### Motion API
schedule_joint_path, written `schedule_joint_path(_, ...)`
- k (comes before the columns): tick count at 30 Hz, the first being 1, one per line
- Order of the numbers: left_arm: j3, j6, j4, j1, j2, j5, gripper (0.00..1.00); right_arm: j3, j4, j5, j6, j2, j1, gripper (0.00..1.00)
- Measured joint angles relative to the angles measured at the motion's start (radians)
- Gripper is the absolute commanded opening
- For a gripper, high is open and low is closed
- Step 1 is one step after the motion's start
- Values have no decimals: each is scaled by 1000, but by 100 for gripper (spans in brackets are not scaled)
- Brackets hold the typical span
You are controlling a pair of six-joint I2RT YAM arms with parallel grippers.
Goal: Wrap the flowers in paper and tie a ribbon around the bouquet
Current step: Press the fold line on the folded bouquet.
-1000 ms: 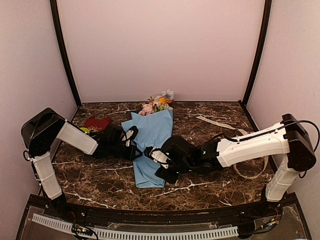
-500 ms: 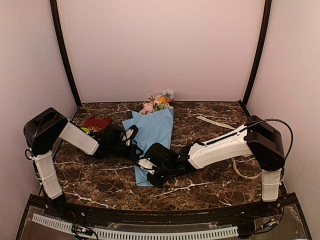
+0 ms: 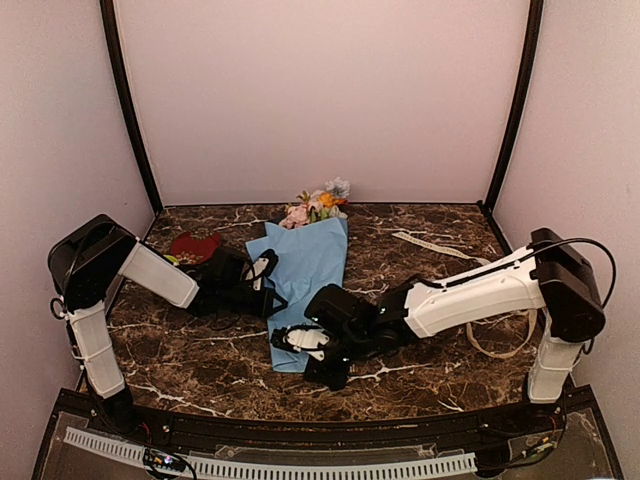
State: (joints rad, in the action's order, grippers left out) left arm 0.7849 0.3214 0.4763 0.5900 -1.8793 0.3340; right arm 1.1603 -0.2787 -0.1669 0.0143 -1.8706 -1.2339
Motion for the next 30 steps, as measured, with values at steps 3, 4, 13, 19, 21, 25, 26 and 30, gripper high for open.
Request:
schedule_joint_path(3, 0, -1, 0, -1, 0, 2, 0, -2, 9, -46, -12, 70, 40, 1)
schedule_joint_path(4, 0, -1, 0, -1, 0, 3, 0, 0, 21, -48, -23, 84, 60, 0)
schedule_joint_path(13, 2, -7, -4, -2, 0, 3, 0, 27, 31, -7, -92, -69, 155, 0)
schedule_joint_path(19, 8, -24, -16, -2, 0, 3, 0, -66, 101, 13, -104, -29, 131, 0)
schedule_joint_path(21, 13, -29, -23, -2, 0, 3, 0, -114, 107, 13, -106, 3, 115, 0)
schedule_joint_path(25, 18, -40, -32, -2, 0, 2, 0, -187, 87, 5, -106, 67, 78, 0)
schedule_joint_path(26, 19, -42, -33, -3, -2, 1, 0, -198, 70, 3, -105, 82, 70, 0)
schedule_joint_path(30, 27, -51, -39, -4, -4, -3, 0, -212, -22, 15, -93, 123, 60, 0)
